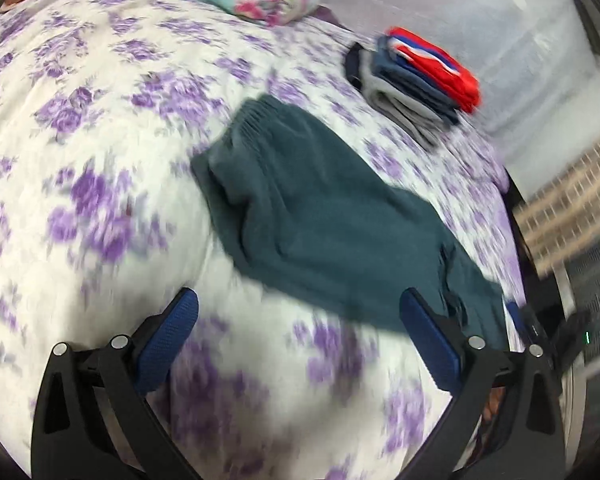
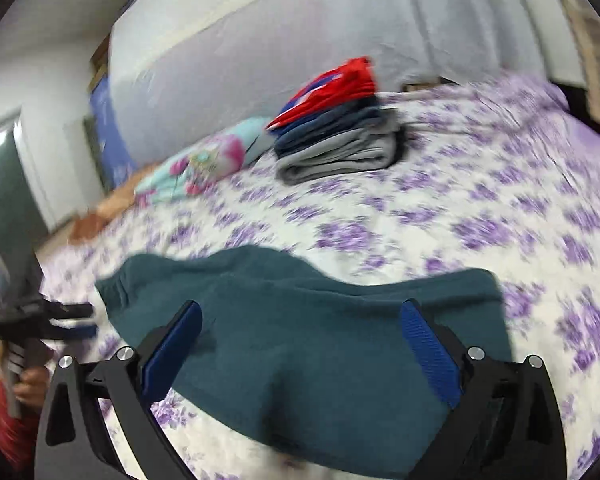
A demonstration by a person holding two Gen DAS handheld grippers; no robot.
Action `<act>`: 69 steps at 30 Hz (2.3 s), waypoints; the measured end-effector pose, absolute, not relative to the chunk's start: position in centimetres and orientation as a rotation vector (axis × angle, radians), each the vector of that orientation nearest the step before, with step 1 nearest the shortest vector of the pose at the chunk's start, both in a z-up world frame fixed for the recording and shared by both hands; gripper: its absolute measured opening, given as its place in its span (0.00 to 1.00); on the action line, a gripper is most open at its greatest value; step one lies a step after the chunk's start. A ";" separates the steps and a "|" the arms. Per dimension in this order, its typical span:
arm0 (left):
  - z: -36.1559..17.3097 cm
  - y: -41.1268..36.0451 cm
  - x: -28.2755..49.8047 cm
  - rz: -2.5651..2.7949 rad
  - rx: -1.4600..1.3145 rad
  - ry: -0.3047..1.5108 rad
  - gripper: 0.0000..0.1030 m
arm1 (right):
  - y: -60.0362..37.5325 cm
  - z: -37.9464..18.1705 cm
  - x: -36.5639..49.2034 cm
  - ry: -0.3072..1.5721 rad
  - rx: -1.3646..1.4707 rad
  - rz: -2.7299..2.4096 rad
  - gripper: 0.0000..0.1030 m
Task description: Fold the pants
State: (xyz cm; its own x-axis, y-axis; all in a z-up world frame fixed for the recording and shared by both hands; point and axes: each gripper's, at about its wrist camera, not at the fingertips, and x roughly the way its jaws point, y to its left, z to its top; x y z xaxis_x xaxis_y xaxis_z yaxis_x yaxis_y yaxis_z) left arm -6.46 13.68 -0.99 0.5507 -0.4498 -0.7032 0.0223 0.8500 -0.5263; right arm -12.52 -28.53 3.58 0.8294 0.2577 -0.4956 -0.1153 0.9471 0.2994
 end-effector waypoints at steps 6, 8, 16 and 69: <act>-1.0 10.9 -3.5 -0.171 -0.289 0.878 0.94 | -33.8 2.5 -14.8 0.539 0.378 0.121 0.97; -0.7 11.2 -3.9 -0.127 -0.285 0.856 0.71 | -35.6 2.6 -16.1 0.501 0.393 0.078 0.97; -0.1 13.1 -3.1 -0.086 -0.350 0.873 0.08 | -43.1 1.5 -20.5 0.446 0.496 -0.089 0.97; 0.3 -10.6 -8.3 -0.318 0.196 0.724 0.95 | -34.6 5.2 -15.2 0.516 0.230 -0.038 0.97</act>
State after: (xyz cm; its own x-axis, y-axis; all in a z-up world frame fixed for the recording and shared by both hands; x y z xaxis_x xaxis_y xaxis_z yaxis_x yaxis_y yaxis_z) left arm -8.34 -10.59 0.33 0.7039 -0.2170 -0.6763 0.3513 0.9340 0.0659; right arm -15.24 -34.64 5.20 0.8697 0.0220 -0.4932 0.0938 0.9735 0.2088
